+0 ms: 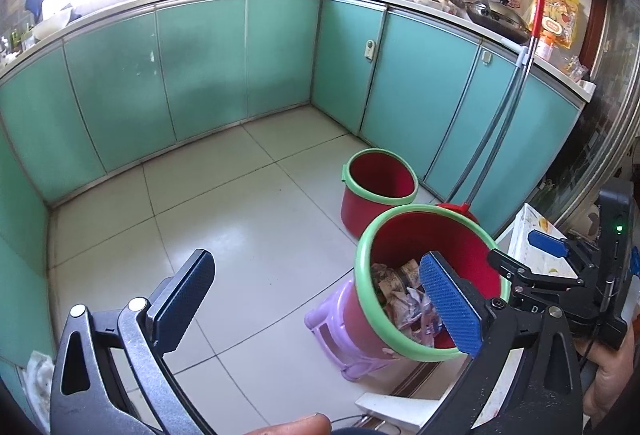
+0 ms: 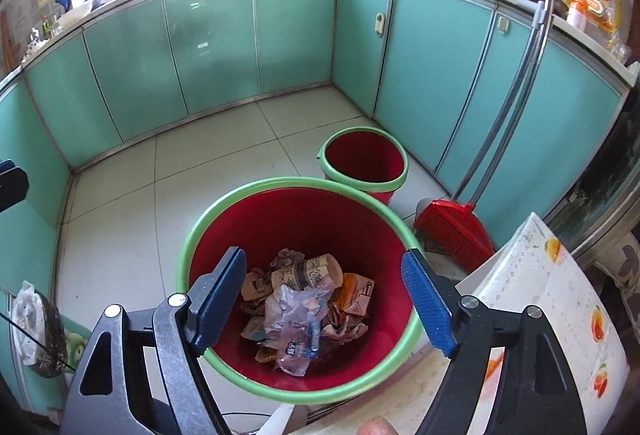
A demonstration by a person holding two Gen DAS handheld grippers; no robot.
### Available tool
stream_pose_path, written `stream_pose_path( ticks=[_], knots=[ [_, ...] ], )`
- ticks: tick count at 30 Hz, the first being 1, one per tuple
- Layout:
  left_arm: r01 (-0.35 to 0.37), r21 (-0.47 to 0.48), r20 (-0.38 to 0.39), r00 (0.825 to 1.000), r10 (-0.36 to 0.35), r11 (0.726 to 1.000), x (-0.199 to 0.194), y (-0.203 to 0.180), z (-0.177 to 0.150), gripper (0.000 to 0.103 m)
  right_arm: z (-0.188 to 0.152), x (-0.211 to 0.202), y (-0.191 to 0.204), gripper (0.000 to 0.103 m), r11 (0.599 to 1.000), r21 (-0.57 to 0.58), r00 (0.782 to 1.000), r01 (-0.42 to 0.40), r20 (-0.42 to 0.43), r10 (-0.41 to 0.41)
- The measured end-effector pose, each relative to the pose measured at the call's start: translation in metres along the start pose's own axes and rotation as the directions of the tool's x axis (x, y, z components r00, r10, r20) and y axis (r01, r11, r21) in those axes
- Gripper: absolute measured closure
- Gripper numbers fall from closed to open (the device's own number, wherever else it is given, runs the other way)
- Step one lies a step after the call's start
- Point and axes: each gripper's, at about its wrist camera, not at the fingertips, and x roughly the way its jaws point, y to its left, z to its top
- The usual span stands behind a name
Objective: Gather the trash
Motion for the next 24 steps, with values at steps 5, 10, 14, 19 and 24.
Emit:
stream_pose_path(
  ticks=[5,10,14,19,24],
  knots=[
    [0.044,0.072,0.06,0.997,-0.048,0.996,-0.027,-0.042,0.007,0.0,-0.01,-0.079,-0.031,0.023,0.994,0.066,0.991,0.089,0.089,-0.095],
    [0.095,0.174,0.148,0.982,-0.121,0.98,-0.065,-0.091,0.009,0.0,-0.034,-0.165,-0.064,0.022,0.968,0.158,0.959,0.193,0.177,-0.22],
    [0.143,0.25,0.18,0.965,-0.19,0.958,-0.09,-0.131,0.005,0.0,-0.057,-0.225,-0.082,0.019,0.936,0.219,0.925,0.275,0.205,-0.32],
    [0.199,0.306,0.171,0.951,-0.259,0.931,-0.111,-0.169,-0.01,0.0,-0.088,-0.278,-0.101,0.019,0.897,0.294,0.895,0.33,0.203,-0.396],
    [0.23,0.34,0.148,0.944,-0.294,0.912,-0.124,-0.195,-0.024,0.0,-0.12,-0.315,-0.118,0.019,0.864,0.344,0.872,0.367,0.195,-0.448]
  ],
)
